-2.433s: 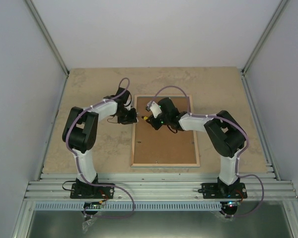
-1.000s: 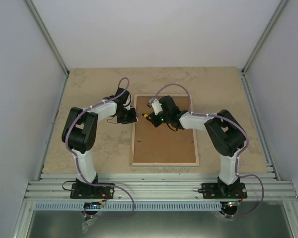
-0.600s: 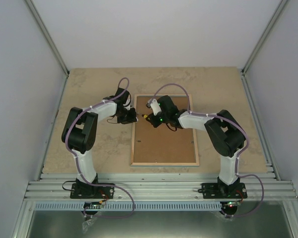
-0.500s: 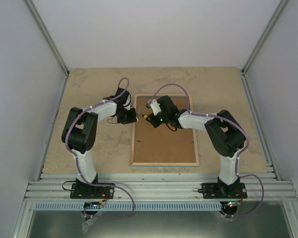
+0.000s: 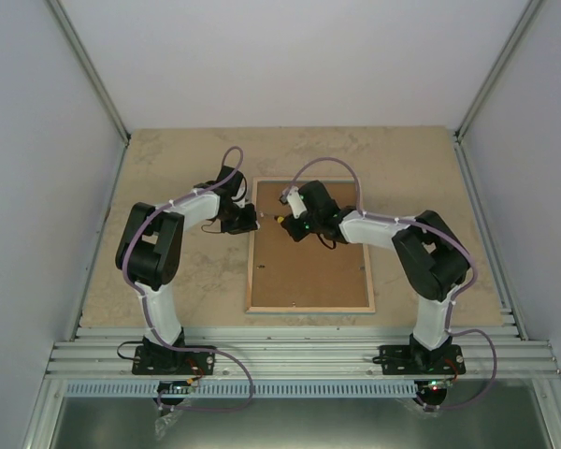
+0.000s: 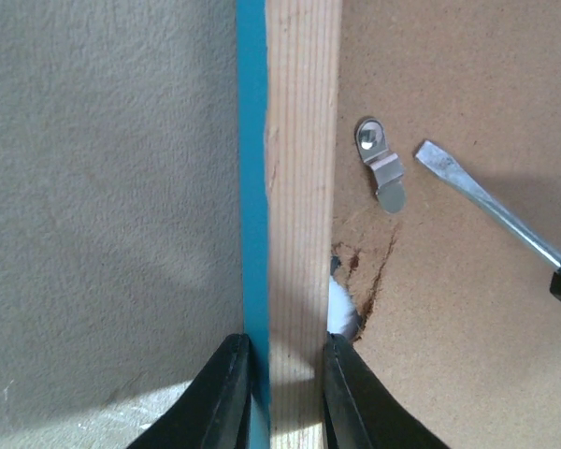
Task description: Take the photo out of the frame
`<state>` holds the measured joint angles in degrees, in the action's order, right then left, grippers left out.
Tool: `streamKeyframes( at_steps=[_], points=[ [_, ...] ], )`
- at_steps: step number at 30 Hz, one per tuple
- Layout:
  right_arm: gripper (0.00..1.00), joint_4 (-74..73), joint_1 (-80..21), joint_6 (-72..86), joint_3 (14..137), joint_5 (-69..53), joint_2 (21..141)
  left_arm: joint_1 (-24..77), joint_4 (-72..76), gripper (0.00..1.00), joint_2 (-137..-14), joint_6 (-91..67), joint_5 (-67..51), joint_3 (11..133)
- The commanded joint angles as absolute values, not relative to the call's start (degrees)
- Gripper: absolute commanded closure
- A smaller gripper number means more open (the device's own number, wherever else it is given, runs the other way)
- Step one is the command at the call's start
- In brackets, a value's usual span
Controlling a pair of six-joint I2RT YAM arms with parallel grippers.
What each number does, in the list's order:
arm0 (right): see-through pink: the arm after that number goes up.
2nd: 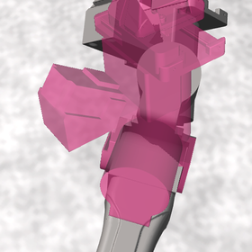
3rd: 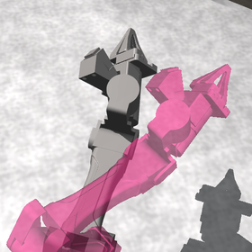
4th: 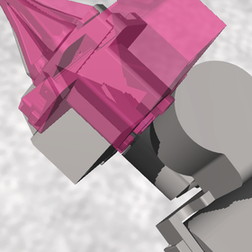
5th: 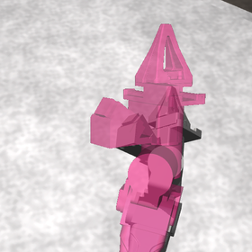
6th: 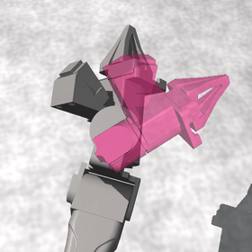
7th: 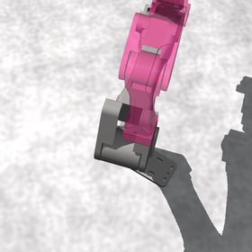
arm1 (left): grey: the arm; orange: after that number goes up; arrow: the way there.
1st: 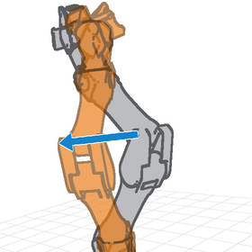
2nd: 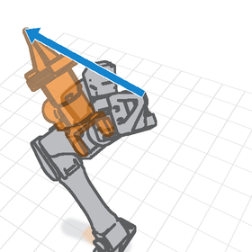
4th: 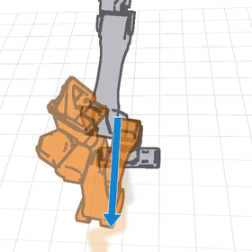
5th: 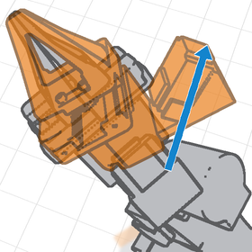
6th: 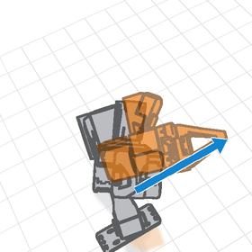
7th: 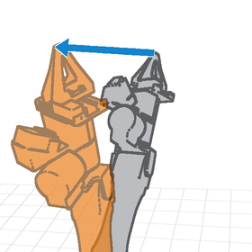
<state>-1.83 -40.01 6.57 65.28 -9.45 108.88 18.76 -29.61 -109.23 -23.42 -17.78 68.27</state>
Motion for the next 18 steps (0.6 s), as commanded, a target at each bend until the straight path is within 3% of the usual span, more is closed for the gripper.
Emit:
streamKeyframes(
  at_steps=[1,18],
  points=[
    [1.0,-1.94,-40.14,6.31,64.1,-9.16,105.88,18.9,-31.99,0.96,-108.61,-24.02,-17.59,66.65],
    [1.0,-1.72,-40.02,6.75,62.74,-9.95,103.35,16.97,-28.69,1.0,-106.22,-28.82,-18.45,63.48]
  ],
)
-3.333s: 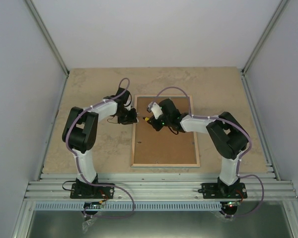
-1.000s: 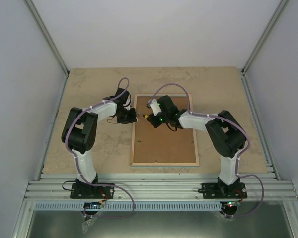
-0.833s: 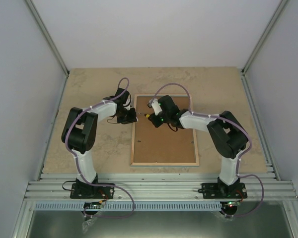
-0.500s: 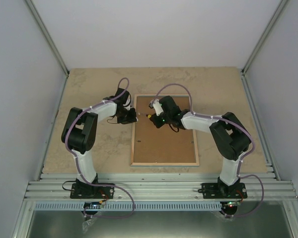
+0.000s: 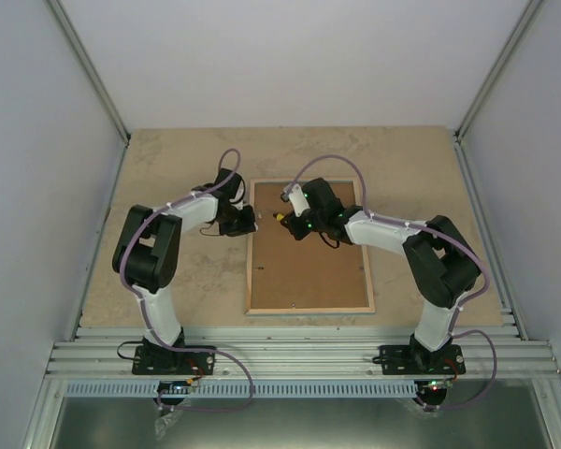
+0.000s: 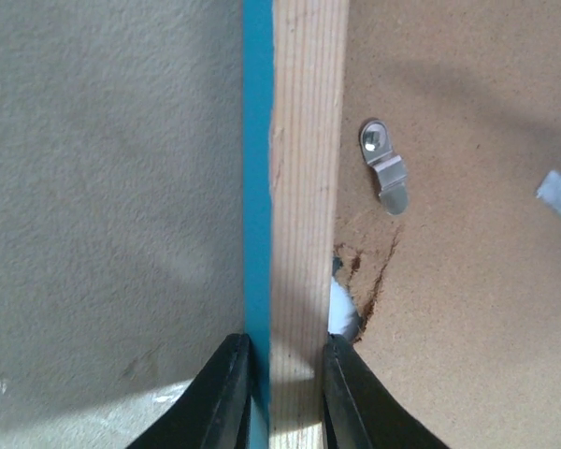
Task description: Take the photo out of the frame
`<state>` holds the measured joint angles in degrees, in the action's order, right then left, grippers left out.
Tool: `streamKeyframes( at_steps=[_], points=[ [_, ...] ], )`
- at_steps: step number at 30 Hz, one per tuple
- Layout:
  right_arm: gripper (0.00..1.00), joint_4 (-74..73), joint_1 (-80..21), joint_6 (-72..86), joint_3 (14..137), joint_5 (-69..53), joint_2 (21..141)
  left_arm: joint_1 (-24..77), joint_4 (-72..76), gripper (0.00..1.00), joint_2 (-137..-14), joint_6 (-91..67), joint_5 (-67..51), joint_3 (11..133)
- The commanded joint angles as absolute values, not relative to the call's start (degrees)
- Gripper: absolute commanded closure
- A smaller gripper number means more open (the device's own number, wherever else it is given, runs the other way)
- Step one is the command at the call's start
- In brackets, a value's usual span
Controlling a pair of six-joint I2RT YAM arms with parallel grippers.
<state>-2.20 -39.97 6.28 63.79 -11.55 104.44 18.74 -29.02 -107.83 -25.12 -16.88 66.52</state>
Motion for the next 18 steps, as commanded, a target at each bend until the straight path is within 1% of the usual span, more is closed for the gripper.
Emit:
streamKeyframes(
  at_steps=[1,5,10,18],
  points=[
    [1.0,-1.85,-39.85,6.9,62.49,-8.96,103.09,16.17,-27.87,1.0,-105.6,-30.0,-19.13,62.47],
    [1.0,-1.16,-38.27,8.61,60.51,-6.43,101.0,13.23,-24.89,1.0,-102.33,-34.93,-18.83,58.47],
    [1.0,-0.26,-36.09,10.58,57.23,-5.55,97.73,13.01,-21.45,0.99,-96.19,-43.1,-16.55,52.91],
    [1.0,2.31,-34.35,10.72,54.36,-7.45,94.96,13.56,-9.49,0.99,-87.41,-61.53,-18.89,37.44]
  ],
)
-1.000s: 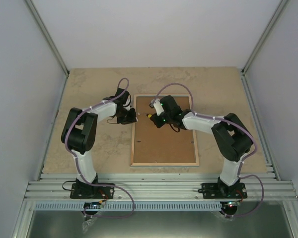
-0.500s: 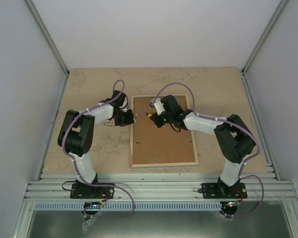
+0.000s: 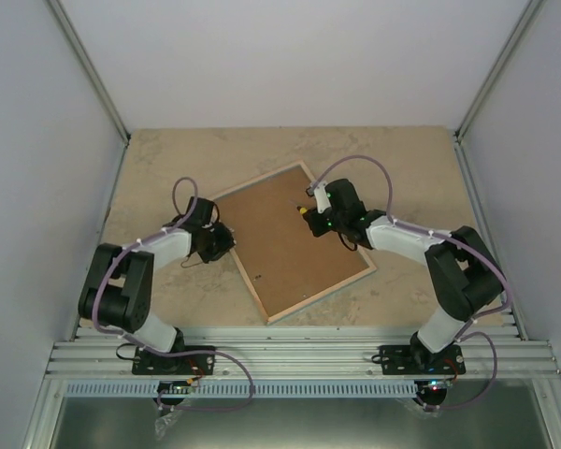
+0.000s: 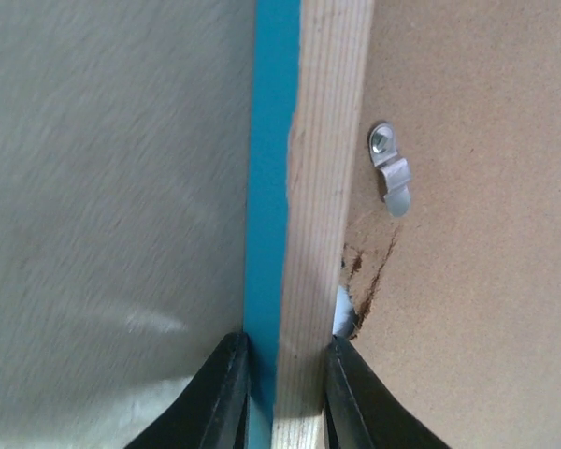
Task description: Take the photo out of the frame
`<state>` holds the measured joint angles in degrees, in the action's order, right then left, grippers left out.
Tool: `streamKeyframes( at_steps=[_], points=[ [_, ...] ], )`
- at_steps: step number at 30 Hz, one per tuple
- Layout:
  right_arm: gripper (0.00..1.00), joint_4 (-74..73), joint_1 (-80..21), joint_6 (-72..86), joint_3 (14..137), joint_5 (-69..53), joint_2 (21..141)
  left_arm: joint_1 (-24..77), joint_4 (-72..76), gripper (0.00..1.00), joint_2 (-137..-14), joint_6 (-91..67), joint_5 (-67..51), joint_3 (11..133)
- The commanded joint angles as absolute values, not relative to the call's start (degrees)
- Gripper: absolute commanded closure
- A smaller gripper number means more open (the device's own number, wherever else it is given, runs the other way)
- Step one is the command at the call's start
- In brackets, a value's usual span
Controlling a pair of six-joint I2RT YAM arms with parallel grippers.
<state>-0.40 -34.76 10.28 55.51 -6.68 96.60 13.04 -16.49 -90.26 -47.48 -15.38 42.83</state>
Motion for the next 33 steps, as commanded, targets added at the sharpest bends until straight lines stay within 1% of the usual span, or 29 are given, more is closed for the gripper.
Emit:
streamKeyframes(
  at_steps=[1,3,5,7,9,10,14,15,17,19,23,28,33],
  points=[
    [1.0,2.37,-34.22,10.6,54.21,-7.87,94.92,14.11,-8.81,0.96,-86.5,-62.96,-18.59,36.57],
    [1.0,2.66,-33.9,10.31,53.92,-8.91,94.65,15.82,-9.94,0.91,-85.49,-63.34,-18.17,37.02],
    [1.0,3.11,-33.61,10.36,53.58,-9.85,94.27,16.7,-14.24,0.85,-85.02,-61.39,-17.5,39.04],
    [1.0,3.64,-33.35,10.41,53.03,-10.4,93.84,16.7,-17.06,0.76,-84.04,-59.13,-16.42,40.39],
    [1.0,4.01,-33.23,10.34,52.59,-10.81,93.39,16.7,-21.46,0.63,-83.36,-55.61,-13.49,43.19],
    [1.0,4.06,-33.18,10.31,52.56,-10.85,93.2,16.7,-23.86,0.59,-83.37,-53.34,-11.87,44.22],
    [1.0,4.24,-33.13,10.25,51.89,-11.02,92.21,16.16,-31.82,0.47,-84.98,-44.11,-4.78,52.9],
    [1.0,4.45,-33.09,10.18,51.62,-10.97,91.81,15.97,-33.0,0.43,-85.59,-41.34,-3.51,55.07],
    [1.0,4.77,-33.05,10.19,51.04,-10.82,91.25,15.6,-35.1,0.35,-88.36,-35.93,-0.51,59.95],
    [1.0,4.97,-33.05,10.02,50.57,-10.75,90.76,15.48,-36.32,0.29,-92.37,-29.74,-0.27,65.25],
    [1.0,4.67,-33.05,9.89,49.86,-10.88,89.76,15.46,-38.71,0.25,-101.84,-19.24,2.77,76.06],
    [1.0,4.59,-33.05,9.92,48.15,-11.18,88.15,15.11,-37.43,0.22,-111.03,-12.34,5.79,86.34],
    [1.0,4.01,-33.05,9.93,46.8,-11.74,86.82,13.8,-32.3,0.21,-117.85,-9.84,-1.25,90.91]
  ],
)
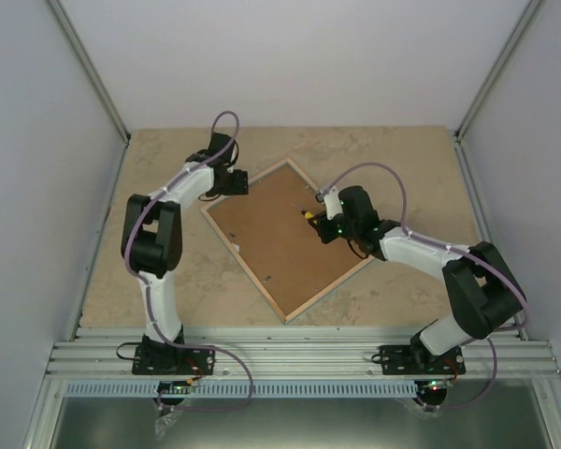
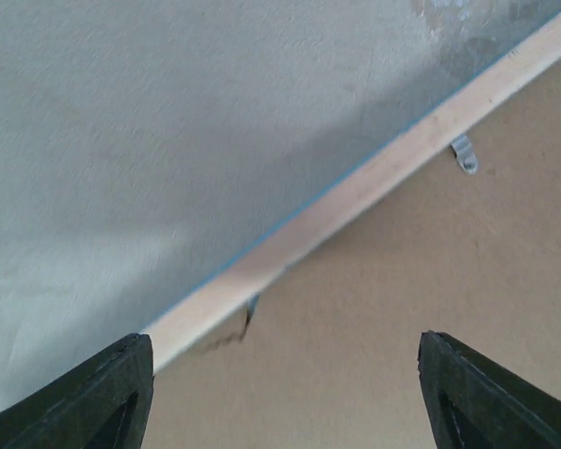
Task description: Take the photo out of the frame
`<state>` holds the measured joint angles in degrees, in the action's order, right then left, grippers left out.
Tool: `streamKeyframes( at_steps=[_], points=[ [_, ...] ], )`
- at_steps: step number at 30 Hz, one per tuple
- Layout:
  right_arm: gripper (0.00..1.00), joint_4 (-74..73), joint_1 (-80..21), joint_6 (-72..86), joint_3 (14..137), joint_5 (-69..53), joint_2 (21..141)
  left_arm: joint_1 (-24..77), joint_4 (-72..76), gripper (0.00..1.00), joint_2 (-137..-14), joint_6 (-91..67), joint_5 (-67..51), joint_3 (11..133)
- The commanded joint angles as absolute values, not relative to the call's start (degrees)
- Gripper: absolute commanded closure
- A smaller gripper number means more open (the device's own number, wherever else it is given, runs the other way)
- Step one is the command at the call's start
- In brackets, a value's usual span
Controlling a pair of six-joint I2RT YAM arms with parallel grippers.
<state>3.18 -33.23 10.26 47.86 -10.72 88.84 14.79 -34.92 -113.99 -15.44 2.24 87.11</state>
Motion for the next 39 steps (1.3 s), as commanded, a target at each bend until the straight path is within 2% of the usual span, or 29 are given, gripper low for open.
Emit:
streamKeyframes(
  at_steps=[1,9,15,19,25,31,39],
  points=[
    [1.0,3.92,-33.05,9.92,46.62,-11.88,86.65,13.8,-32.35,0.21,-119.33,-9.16,-2.81,92.5],
    [1.0,3.36,-33.05,10.05,45.41,-12.73,85.27,12.93,-32.85,0.21,-127.87,-5.0,-7.83,101.2],
    [1.0,2.79,-33.05,10.24,44.54,-12.53,84.41,12.68,-34.6,0.26,-131.93,-3.59,-9.41,104.33],
    [0.99,2.51,-33.05,10.28,44.36,-12.29,83.95,12.63,-35.19,0.36,-132.92,-3.73,-9.53,104.61],
    [1.0,2.31,-33.05,10.27,44.89,-12.32,83.78,12.67,-34.75,0.59,-131.21,-4.29,-9.59,101.29],
    [1.0,2.19,-33.05,10.19,45.07,-12.63,83.67,12.7,-33.7,0.71,-127.39,-7.03,-10.38,94.97],
    [1.0,2.27,-33.22,10.7,45.16,-13.71,83.85,13.44,-33.99,0.81,-120.65,-11.35,-11.17,87.88]
  ],
)
